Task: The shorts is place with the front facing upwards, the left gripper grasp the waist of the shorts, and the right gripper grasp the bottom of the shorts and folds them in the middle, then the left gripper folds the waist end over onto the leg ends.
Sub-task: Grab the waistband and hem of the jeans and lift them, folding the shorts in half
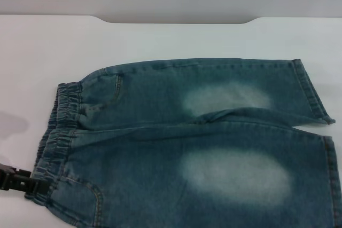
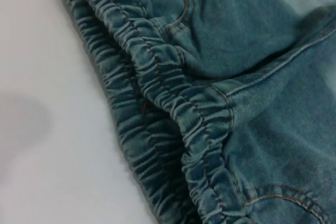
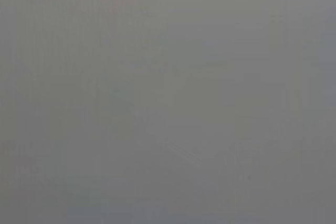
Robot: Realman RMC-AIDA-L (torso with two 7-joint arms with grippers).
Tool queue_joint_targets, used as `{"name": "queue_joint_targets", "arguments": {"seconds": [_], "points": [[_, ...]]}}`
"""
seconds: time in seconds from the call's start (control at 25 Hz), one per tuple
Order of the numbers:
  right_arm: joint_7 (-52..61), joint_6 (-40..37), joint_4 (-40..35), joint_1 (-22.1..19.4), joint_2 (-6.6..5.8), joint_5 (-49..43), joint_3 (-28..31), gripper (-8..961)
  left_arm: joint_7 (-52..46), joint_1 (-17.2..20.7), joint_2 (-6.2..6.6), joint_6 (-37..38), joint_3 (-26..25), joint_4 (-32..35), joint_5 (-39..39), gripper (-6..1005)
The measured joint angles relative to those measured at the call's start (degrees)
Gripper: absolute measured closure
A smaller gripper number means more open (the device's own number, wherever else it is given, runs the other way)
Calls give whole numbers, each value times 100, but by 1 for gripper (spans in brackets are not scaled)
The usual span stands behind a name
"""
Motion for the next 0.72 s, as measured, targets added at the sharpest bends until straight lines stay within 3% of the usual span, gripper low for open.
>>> {"name": "queue_joint_targets", "arguments": {"seconds": [0.72], "points": [[0,55,26,-69,0,10,57,375,13,-106,33,194,28,-74,55,159]]}}
